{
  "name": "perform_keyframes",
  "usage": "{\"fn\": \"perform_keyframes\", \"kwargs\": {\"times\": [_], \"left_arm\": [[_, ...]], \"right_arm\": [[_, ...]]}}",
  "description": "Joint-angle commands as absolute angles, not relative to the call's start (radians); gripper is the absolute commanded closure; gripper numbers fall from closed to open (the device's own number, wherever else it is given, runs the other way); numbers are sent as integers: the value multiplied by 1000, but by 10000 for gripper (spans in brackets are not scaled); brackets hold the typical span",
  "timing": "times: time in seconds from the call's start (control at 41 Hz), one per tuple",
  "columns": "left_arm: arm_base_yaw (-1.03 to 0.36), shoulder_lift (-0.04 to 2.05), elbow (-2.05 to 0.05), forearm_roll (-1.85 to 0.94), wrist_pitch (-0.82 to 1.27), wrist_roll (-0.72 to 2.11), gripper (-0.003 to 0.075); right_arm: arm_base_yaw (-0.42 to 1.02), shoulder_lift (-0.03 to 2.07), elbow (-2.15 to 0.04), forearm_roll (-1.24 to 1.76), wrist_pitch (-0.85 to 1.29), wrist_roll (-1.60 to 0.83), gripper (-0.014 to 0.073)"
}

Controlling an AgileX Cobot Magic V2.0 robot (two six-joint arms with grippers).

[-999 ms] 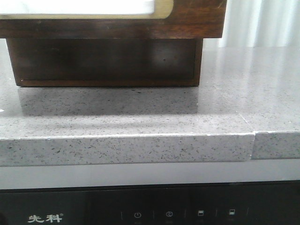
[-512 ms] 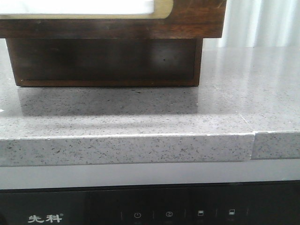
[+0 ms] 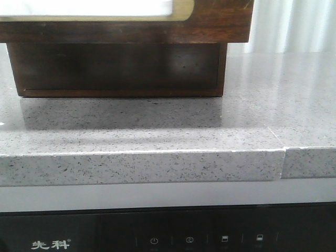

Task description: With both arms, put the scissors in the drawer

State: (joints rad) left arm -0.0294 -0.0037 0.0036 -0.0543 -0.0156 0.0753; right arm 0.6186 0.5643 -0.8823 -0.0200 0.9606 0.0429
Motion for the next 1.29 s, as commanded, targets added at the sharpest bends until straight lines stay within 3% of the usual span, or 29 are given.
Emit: {"fn": "perform_keyframes", "kwargs": {"times": [0.0, 0.268, 0.414, 0.609, 0.755, 1.023, 1.267], "left_arm": [[-29, -21, 28, -62, -98, 74, 741], [-29, -21, 28, -62, -98, 74, 741], [-32, -21, 28, -62, -98, 74, 741], [-32, -21, 28, -62, -98, 74, 741], [-32, -21, 28, -62, -98, 74, 741], [-32, -21, 28, -62, -98, 74, 741], [-32, -21, 28, -62, -98, 74, 741]], "right_arm": [[612, 567, -905, -31, 892, 38, 662], [601, 543, -891, -35, 886, 36, 662], [419, 467, -769, -43, 738, 21, 662], [135, 248, -448, -43, 374, 21, 662], [32, 113, -236, -43, 196, 21, 662], [-1, -26, 20, -41, 0, 21, 662], [7, -29, 27, -15, -22, 21, 662]]}}
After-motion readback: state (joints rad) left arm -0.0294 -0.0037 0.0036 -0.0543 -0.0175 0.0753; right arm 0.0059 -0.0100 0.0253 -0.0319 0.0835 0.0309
